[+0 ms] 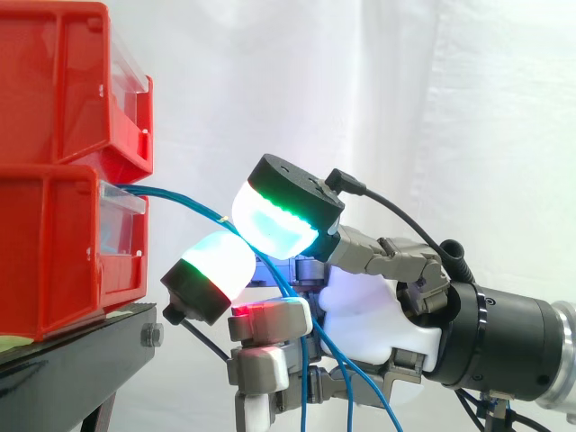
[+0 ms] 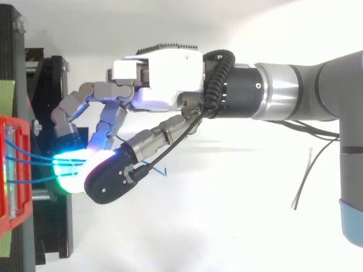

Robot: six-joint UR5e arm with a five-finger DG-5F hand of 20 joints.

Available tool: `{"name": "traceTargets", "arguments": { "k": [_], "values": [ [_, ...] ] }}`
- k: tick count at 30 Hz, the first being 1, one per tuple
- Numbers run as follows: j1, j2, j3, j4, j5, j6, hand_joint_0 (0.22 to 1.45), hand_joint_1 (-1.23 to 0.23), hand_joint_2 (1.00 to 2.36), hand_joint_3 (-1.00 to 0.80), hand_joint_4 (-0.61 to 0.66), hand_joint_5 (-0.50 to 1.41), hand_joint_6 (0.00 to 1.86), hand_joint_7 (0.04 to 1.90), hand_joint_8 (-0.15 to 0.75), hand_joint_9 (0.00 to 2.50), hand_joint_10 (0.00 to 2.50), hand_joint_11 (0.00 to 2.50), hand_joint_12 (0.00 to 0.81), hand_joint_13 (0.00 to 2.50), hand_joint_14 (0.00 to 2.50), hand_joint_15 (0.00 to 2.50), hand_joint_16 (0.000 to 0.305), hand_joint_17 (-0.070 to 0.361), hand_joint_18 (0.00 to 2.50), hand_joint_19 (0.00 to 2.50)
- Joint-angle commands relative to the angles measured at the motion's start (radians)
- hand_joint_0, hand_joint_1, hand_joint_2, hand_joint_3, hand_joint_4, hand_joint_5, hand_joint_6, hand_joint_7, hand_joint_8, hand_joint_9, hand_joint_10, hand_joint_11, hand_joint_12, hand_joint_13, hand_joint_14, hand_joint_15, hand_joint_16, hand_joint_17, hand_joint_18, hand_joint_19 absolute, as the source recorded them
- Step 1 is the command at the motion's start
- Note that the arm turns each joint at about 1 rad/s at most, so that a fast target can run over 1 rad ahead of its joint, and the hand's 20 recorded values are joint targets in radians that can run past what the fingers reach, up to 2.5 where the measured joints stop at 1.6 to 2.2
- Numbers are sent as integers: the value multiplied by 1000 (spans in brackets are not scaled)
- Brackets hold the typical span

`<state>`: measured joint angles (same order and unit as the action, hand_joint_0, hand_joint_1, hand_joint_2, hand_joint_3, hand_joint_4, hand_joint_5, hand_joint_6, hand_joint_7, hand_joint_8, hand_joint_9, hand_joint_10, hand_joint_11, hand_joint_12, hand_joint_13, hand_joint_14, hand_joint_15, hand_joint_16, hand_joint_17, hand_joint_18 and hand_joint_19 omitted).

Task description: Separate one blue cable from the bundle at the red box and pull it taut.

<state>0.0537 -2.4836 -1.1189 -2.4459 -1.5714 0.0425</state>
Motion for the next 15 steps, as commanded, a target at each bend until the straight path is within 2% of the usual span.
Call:
{"name": "traceTargets", "arguments": {
  "k": [1, 2, 4, 6, 9, 10, 11, 15],
  "values": [
    [0, 0, 2, -13, -6, 7, 633, -743, 1018, -222, 122, -158, 881, 1176, 315, 1099, 11, 1518, 386, 1150, 28, 1025, 46, 103, 967, 567],
    [0, 2, 2, -15, -7, 7, 633, -742, 1018, -223, 120, -158, 880, 1179, 319, 1100, 10, 1541, 384, 1151, 27, 1040, 46, 103, 967, 567],
    [-2, 2, 2, -18, -10, 7, 633, -741, 1018, -224, 119, -159, 880, 1177, 293, 1088, 2, 1752, 364, 1186, 25, 1213, 46, 104, 968, 609],
    [-3, 8, 2, -21, -15, 4, 634, -740, 1018, -228, 120, -159, 880, 1173, 288, 1078, 7, 1824, 355, 1200, 22, 1281, 46, 104, 973, 625],
    [-5, 23, 2, -32, -19, -6, 634, -742, 1018, -222, 108, -159, 881, 1166, 291, 1038, 146, 1779, 353, 1218, 19, 1336, 47, 105, 975, 653],
    [-6, 28, 2, -42, -19, -15, 642, -756, 1018, -220, 86, -159, 879, 1181, 296, 986, 307, 1703, 355, 1216, 21, 1347, 47, 106, 978, 664],
    [-6, 32, 2, -48, -19, -18, 645, -765, 1018, -216, 79, -159, 879, 1183, 290, 954, 362, 1683, 353, 1217, 19, 1355, 47, 106, 979, 665],
    [-6, 41, 2, -87, -21, -35, 654, -794, 1019, -211, 61, -160, 883, 1175, 294, 934, 419, 1690, 352, 1230, 16, 1436, 48, 108, 995, 663]
  ]
}}
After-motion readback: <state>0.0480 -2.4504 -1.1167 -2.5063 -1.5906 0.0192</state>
